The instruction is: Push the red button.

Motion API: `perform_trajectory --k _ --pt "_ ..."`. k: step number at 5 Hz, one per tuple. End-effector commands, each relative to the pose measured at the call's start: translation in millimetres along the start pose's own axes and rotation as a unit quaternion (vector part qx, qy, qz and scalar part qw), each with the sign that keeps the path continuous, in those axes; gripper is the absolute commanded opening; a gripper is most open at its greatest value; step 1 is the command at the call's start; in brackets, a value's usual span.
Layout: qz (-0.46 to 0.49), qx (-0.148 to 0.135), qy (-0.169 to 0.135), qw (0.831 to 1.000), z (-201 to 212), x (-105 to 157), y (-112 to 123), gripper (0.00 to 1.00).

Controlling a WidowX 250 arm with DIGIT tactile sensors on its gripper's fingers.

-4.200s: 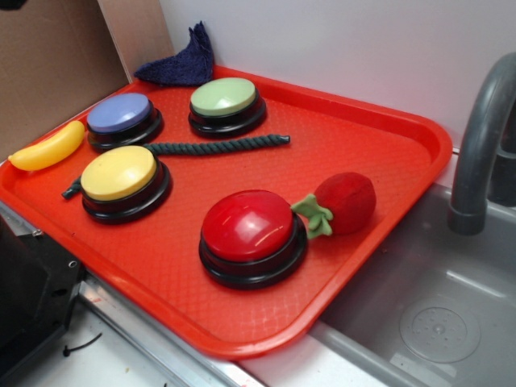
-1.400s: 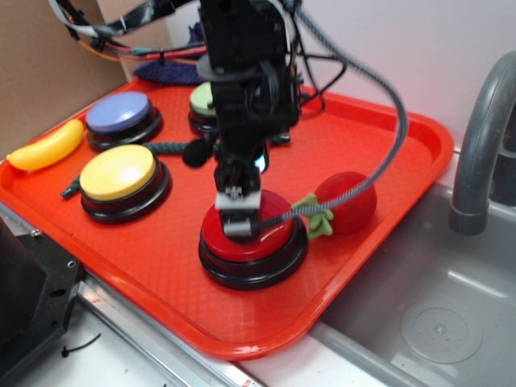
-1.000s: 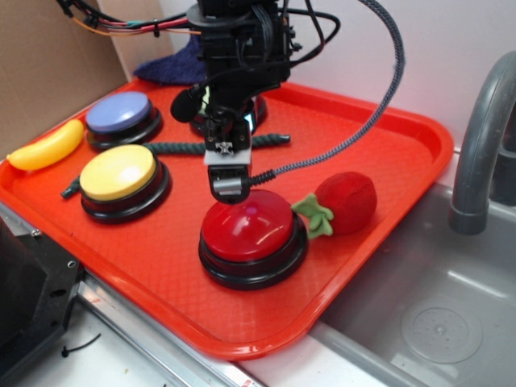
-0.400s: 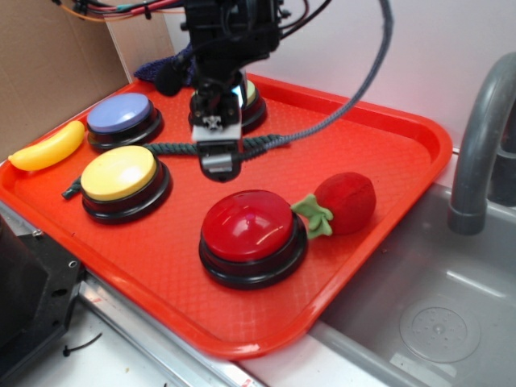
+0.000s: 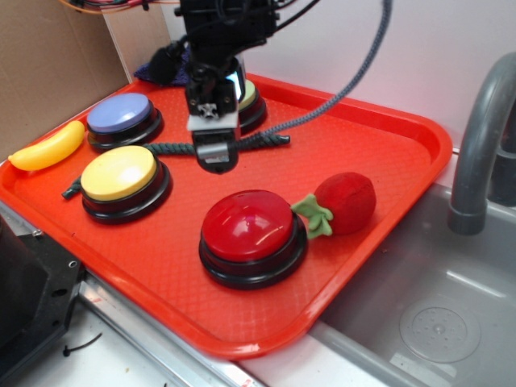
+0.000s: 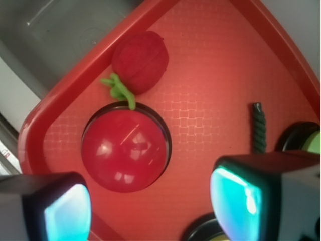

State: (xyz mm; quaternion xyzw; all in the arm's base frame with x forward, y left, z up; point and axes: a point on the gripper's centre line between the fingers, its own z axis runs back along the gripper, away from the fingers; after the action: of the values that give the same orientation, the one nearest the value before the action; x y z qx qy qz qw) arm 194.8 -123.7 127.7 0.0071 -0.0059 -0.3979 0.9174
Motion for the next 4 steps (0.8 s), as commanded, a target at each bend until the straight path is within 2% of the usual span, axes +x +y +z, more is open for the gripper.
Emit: perform_trajectory --k 1,4 --pt "-0.005 0.011 -0.043 0.999 28 5 -12 1.0" --pt "-0.002 0.022 -0.056 0.998 48 -8 -13 1.0"
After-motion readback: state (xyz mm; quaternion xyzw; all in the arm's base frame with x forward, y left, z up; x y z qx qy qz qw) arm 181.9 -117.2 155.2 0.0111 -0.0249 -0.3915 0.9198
